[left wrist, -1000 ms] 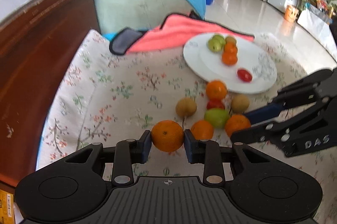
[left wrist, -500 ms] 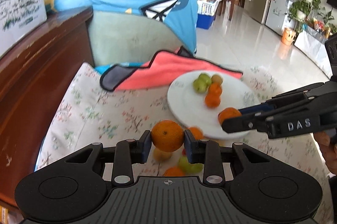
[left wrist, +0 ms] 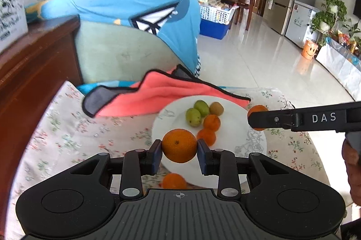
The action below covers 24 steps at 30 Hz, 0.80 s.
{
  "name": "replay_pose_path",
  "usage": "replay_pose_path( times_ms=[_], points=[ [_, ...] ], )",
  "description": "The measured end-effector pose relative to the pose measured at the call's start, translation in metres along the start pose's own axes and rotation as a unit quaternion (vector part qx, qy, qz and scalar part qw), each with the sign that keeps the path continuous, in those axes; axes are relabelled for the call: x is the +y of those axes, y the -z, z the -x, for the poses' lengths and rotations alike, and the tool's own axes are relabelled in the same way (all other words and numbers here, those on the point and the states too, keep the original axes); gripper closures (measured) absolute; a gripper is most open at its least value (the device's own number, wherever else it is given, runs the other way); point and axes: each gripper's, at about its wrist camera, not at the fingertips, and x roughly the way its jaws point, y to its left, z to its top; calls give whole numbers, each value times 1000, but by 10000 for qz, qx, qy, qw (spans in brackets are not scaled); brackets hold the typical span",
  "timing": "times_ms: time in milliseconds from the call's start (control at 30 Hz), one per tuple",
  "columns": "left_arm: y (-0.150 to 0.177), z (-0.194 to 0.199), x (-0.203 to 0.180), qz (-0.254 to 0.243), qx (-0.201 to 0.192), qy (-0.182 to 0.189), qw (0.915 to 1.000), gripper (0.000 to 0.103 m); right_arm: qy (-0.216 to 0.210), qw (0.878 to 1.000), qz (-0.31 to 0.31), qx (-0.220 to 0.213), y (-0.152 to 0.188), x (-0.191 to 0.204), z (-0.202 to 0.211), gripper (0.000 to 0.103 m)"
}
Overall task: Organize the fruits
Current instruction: 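Carry both held tangerines over the white plate, then open both tools to drop the tangerines onto the plate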
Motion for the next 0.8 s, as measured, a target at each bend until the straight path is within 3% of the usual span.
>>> replay_pose_path(
  times_ms=[467,733,800],
  points=[
    [1,-47,-16,189,567,-332,9977,72,385,9938,-886,548,14,-33,-25,71],
    [-4,-54,-19,325,502,-397,9974,71,572,9906,-1129,518,15,-39,-34,68],
    [-7,-50,-19,415,430,-378,9975,65,572,9905,-1175,430,14,-40,-31,68]
  ],
)
